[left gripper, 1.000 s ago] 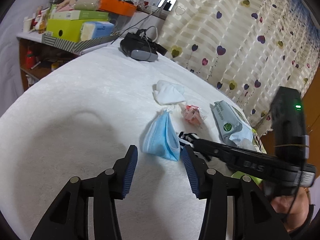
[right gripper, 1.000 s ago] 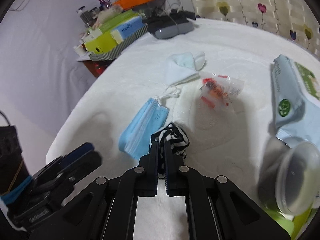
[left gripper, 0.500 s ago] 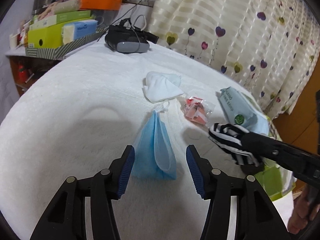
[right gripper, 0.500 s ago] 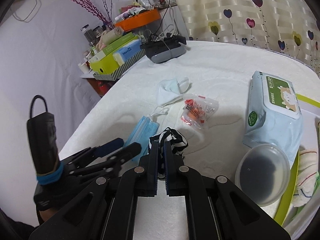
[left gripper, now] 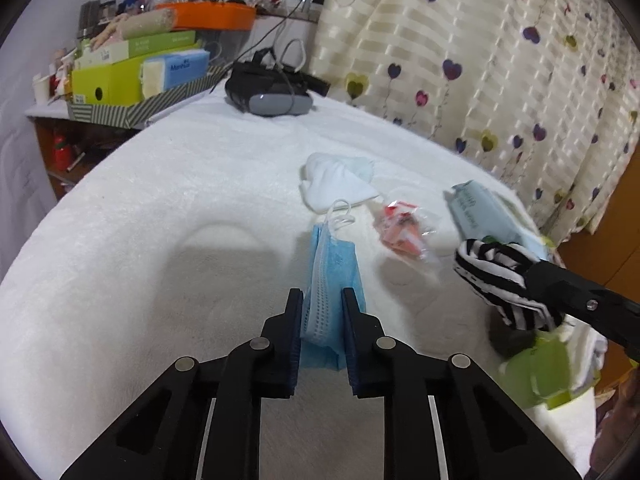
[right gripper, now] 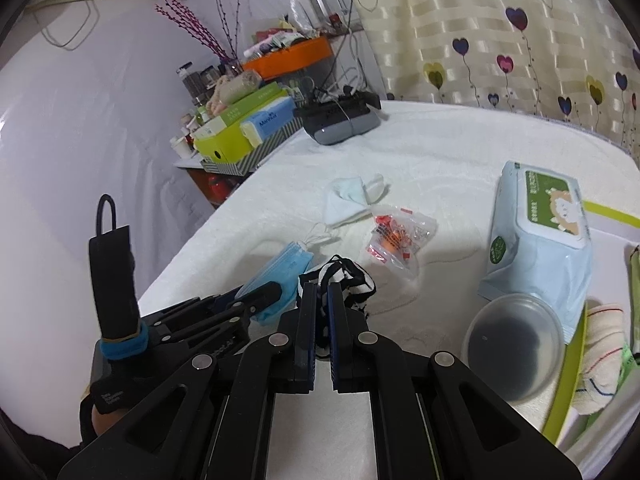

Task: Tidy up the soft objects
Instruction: 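Carry the striped sock and blue mask over the green box and lower them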

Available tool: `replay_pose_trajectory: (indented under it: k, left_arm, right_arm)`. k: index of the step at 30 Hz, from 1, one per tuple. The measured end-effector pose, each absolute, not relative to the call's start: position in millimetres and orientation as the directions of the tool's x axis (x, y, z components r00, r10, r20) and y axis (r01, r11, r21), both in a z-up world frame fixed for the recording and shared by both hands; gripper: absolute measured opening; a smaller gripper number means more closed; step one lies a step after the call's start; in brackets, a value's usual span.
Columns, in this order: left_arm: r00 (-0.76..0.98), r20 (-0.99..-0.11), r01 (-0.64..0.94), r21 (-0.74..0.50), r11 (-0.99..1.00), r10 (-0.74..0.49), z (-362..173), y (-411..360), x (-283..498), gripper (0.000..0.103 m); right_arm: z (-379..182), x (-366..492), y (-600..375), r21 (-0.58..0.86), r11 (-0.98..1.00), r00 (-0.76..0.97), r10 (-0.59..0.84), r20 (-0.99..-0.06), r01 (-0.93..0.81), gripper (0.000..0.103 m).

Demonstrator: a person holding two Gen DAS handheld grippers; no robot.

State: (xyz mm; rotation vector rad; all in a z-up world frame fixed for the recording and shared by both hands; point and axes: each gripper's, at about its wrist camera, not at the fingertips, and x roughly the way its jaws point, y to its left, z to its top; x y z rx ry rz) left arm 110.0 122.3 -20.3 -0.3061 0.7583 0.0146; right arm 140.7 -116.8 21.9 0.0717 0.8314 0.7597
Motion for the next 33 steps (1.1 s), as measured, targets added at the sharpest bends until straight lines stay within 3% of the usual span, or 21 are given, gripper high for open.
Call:
replay_pose_trajectory:
  k: [18, 33]
  left_arm:
    - [0.806, -0.551, 0.050, -0.302, 0.952, -0.217, 41, 63, 41, 0.017]
    - [0.797, -0.516, 0.193, -0.274, 0.942, -0.313, 64, -5, 24, 0.017]
  right_arm:
    - [60, 78, -171, 0.286, 0.772, 0.560, 0.617, -0.553, -0.567, 0.005]
    - [71, 53, -241, 0.292, 0.824, 0.658, 0.564, -0.500, -0.485, 0.005]
